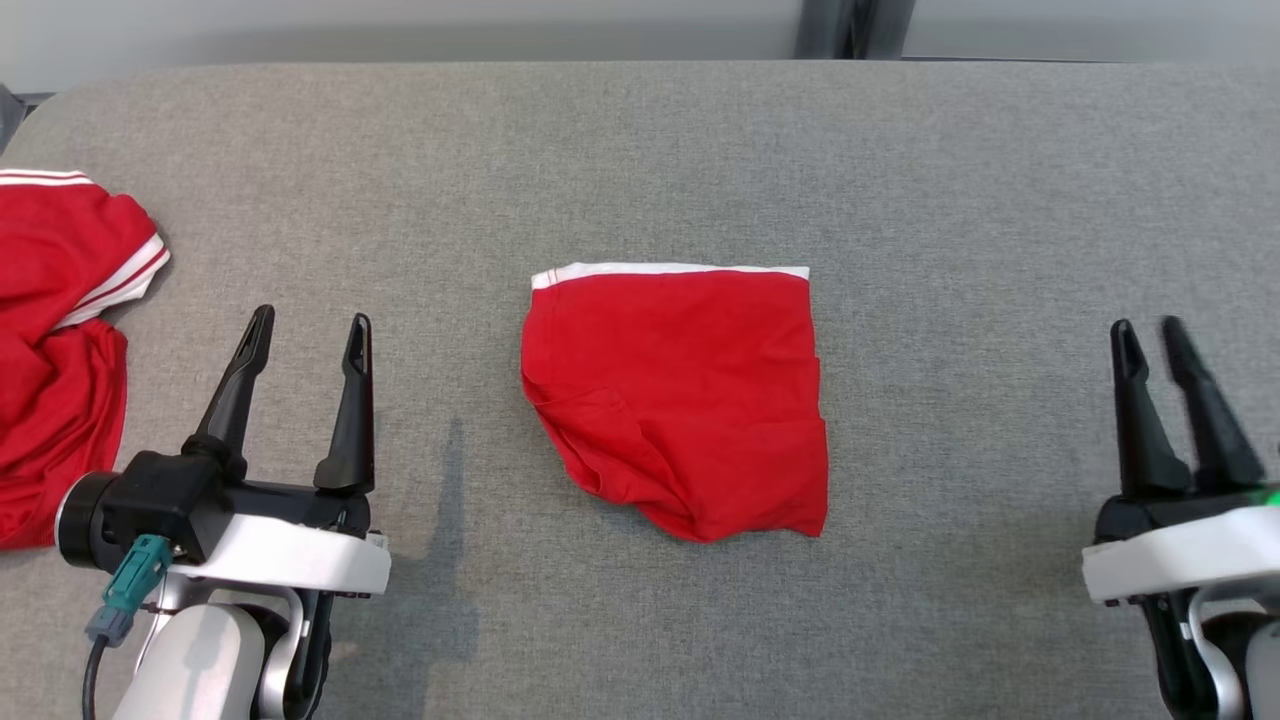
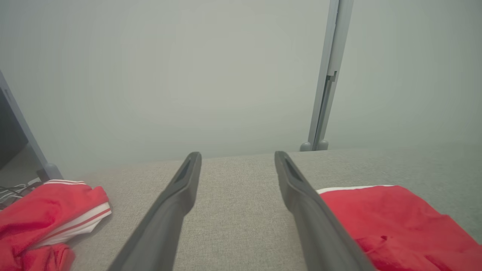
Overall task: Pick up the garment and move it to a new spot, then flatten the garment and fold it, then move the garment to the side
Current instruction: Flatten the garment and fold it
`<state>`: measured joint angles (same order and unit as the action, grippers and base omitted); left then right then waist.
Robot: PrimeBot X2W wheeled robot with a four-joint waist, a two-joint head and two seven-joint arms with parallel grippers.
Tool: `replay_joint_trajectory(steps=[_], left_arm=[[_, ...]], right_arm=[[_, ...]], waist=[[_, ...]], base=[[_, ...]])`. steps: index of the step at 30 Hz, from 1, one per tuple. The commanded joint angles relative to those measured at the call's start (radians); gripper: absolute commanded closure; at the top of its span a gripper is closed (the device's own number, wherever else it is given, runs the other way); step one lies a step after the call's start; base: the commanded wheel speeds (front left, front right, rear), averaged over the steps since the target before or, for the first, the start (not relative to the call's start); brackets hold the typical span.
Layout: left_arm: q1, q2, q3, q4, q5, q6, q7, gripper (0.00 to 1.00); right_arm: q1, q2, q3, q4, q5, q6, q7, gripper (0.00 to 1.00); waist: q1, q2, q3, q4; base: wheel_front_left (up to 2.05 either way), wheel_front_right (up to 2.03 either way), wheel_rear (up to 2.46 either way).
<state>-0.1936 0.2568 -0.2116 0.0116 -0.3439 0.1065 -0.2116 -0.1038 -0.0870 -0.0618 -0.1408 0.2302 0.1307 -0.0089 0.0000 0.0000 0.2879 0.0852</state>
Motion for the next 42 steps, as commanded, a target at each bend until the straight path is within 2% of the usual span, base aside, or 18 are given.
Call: replay_joint_trajectory(steps=[1,5,14,15,24,29,37,42], left_arm=[[-0.017,0.002,0.001,0.002,-0.003,0.001,-0.005,0.0],[-0.026,-0.002,-0.002,0.007,-0.008,-0.002,-0.012,0.0],[-0.047,-0.031,-0.011,0.032,-0.016,-0.006,-0.029,0.0],[-0.047,-0.031,-0.011,0.032,-0.016,-0.006,-0.029,0.0],[-0.063,-0.064,-0.021,0.065,-0.024,-0.021,-0.046,0.0],[-0.064,-0.069,-0.015,0.08,-0.023,-0.027,-0.05,0.0],[-0.062,-0.075,-0.002,0.086,-0.013,-0.032,-0.052,0.0],[-0.062,-0.075,0.004,0.085,-0.007,-0.034,-0.053,0.0]], right_arm=[[-0.026,-0.014,0.014,0.009,0.003,0.0,0.006,1.0],[-0.072,-0.045,0.127,0.039,0.013,0.0,0.03,1.0],[-0.236,-0.099,0.466,0.179,0.089,0.0,0.073,1.0],[-0.236,-0.099,0.466,0.179,0.089,0.0,0.073,1.0],[-0.391,-0.107,0.677,0.405,0.178,0.0,0.062,1.0],[-0.444,-0.111,0.774,0.484,0.231,0.0,0.064,1.0],[-0.46,-0.137,0.939,0.491,0.287,0.0,0.055,1.0],[-0.432,-0.154,0.998,0.473,0.289,0.0,0.054,1.0]], waist=[[0.0,0.0,0.005,0.007],[0.0,0.0,0.017,0.026],[0.0,0.0,0.042,0.099],[0.0,0.0,0.042,0.099],[0.0,0.0,0.058,0.166],[0.0,0.0,0.058,0.179],[0.0,0.0,0.051,0.166],[0.0,0.0,0.046,0.152]], base=[[0.0,0.0,0.0],[0.0,0.0,0.0],[0.0,0.0,0.0],[0.0,0.0,0.0],[0.0,0.0,0.0],[0.0,0.0,0.0],[0.0,0.0,0.0],[0.0,0.0,0.0]])
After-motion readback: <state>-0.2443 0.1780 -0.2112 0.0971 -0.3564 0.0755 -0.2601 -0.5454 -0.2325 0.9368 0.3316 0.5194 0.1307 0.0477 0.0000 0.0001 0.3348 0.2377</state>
